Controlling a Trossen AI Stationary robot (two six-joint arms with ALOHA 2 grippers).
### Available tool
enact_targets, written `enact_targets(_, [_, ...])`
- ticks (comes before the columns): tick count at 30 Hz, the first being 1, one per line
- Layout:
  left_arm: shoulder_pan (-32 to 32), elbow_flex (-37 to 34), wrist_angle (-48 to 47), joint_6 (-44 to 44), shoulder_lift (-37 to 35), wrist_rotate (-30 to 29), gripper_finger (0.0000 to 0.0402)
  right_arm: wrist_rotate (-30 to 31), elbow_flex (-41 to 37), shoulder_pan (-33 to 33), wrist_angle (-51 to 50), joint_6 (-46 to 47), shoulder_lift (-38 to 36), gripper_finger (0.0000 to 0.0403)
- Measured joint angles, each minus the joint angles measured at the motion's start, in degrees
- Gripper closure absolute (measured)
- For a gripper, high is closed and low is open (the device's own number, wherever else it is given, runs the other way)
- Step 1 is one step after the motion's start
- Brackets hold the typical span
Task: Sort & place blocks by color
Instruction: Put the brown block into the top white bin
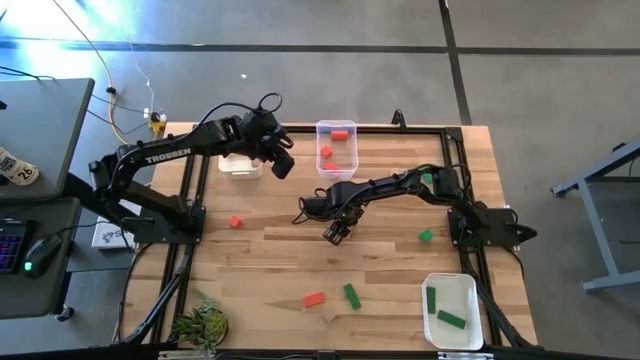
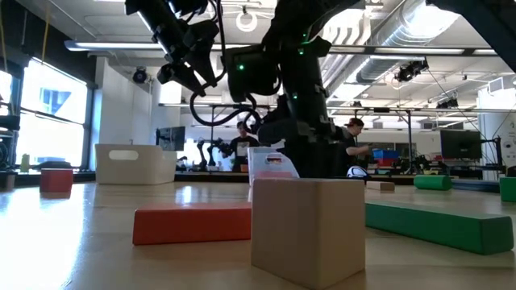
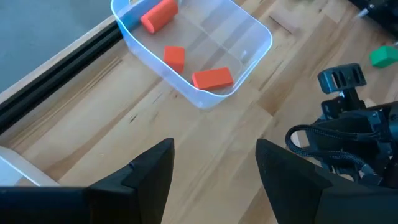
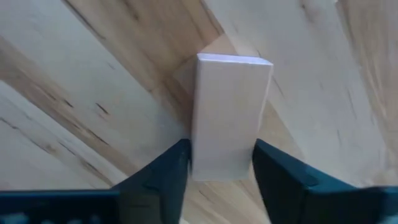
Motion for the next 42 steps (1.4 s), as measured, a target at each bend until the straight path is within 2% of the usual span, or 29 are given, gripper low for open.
enact_targets(3, [0.0,0.0,0.0,0.0,0.0,0.0,0.0188,0.0,0.0,0.0,0.0,-0.2,0.0,0.0296])
enact_targets(5, [0.0,0.0,0.0,0.0,0.0,0.0,0.0188,0.1,0.0,0.0,-0.2,-1.5,0.1,0.0308])
enact_targets(12, [0.0,0.0,-0.3,0.0,0.0,0.2,0.0188,-0.4,-0.4,0.0,-0.5,-4.8,-1.2,0.0308])
enact_targets(18, [0.0,0.0,-0.4,-3.7,0.0,4.0,0.0188,2.2,-0.4,0.0,-0.6,-7.3,-4.4,0.0308])
enact_targets(28, [0.0,0.0,-0.3,-13.1,0.0,11.7,0.0188,10.4,-0.3,0.0,1.5,-11.3,-9.3,0.0308])
enact_targets(42, [0.0,0.0,-0.3,-19.1,0.0,15.8,0.0188,21.4,-0.3,1.1,13.5,-31.9,-13.5,0.0308])
